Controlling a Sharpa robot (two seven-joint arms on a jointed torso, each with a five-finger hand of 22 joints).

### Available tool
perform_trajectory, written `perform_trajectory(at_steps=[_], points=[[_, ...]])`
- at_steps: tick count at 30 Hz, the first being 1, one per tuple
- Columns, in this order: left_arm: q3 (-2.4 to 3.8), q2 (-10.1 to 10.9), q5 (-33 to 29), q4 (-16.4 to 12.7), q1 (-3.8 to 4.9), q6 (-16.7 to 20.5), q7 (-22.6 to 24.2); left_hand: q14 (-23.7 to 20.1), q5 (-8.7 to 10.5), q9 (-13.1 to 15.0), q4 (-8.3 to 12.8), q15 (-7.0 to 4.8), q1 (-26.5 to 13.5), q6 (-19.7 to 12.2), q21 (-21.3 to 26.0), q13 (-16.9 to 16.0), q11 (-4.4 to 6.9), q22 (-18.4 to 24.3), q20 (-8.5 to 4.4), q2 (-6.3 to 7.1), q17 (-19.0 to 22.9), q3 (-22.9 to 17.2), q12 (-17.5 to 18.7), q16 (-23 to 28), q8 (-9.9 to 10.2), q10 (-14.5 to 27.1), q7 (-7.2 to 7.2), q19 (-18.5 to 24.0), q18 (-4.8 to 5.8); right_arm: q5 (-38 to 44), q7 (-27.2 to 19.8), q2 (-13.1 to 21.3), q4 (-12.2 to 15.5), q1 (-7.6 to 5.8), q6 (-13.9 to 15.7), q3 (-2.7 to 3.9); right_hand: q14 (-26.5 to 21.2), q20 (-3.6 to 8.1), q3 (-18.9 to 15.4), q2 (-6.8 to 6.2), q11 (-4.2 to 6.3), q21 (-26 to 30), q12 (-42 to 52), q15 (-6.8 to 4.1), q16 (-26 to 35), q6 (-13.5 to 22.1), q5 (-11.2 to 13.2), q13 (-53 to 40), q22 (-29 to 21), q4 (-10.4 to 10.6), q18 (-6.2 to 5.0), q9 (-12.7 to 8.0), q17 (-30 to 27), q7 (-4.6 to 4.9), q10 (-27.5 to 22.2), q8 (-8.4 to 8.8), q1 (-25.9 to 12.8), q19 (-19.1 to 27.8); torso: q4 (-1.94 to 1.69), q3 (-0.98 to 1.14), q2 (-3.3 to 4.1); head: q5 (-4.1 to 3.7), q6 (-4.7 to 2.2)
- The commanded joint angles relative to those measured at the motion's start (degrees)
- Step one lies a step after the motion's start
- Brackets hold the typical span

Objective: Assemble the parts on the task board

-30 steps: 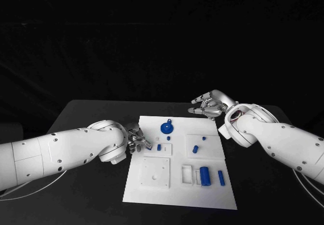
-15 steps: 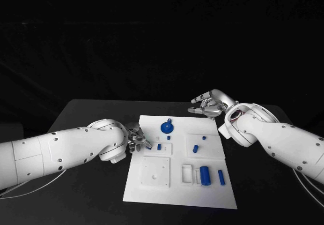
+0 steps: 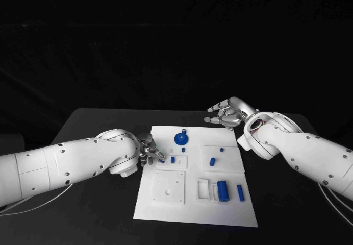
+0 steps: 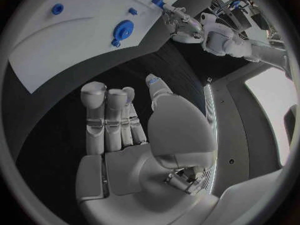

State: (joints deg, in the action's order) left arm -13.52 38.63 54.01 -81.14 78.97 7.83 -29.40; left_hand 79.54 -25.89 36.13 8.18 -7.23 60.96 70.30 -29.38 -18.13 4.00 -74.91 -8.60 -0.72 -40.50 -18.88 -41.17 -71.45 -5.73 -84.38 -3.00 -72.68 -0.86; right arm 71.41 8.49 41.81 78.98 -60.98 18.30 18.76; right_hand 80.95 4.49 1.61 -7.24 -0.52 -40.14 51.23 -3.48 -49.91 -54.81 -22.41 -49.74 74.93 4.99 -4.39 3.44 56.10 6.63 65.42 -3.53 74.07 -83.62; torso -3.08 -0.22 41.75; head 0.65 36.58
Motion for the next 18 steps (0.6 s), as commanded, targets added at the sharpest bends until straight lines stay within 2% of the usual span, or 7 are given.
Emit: perform_trajectory(at_steps=[1, 18], points=[[-0.36, -0.4, 0.2, 0.3, -0.44, -2.6, -1.4, 1.0, 0.25, 0.0, 2.8, -0.52, 0.3, 9.1, -0.2, -0.1, 1.71, -1.1, 0.16, -0.52, -0.4, -3.2, -0.5, -0.4, -0.1, -2.4, 5.44, 0.3, -0.14, -0.1, -0.5, 0.0, 0.0, 0.02, -0.5, 0.03, -0.4, 0.03, 0.0, 0.25, 0.07, 0.2, -0.3, -0.03, 0.2, 0.1, -0.2, 0.0, 4.8, 0.3, -0.64, 0.0, -0.1, 0.02, -0.2, 0.09, 0.0, -0.1, 0.03, -0.03, 0.01, 0.08, 0.01], [-0.29, -1.4, 0.2, 1.1, -0.41, -4.2, -1.1, 1.2, -0.57, 1.1, 3.4, -0.53, -0.3, 9.4, -0.7, -0.6, 1.84, -1.1, 0.22, -0.76, -1.9, -3.6, -1.2, -1.4, -0.4, -2.3, 5.62, 0.4, -0.23, -0.2, -0.5, 0.0, -0.1, 0.02, -0.6, 0.03, -0.5, 0.05, -0.1, 0.25, 0.07, 0.8, -0.1, -0.03, 0.1, 0.0, -0.3, 0.3, 4.9, 0.2, -0.59, 0.0, -0.4, 0.01, -0.3, 0.08, 0.0, -0.3, -0.03, -0.08, 0.03, -0.07, 0.27]])
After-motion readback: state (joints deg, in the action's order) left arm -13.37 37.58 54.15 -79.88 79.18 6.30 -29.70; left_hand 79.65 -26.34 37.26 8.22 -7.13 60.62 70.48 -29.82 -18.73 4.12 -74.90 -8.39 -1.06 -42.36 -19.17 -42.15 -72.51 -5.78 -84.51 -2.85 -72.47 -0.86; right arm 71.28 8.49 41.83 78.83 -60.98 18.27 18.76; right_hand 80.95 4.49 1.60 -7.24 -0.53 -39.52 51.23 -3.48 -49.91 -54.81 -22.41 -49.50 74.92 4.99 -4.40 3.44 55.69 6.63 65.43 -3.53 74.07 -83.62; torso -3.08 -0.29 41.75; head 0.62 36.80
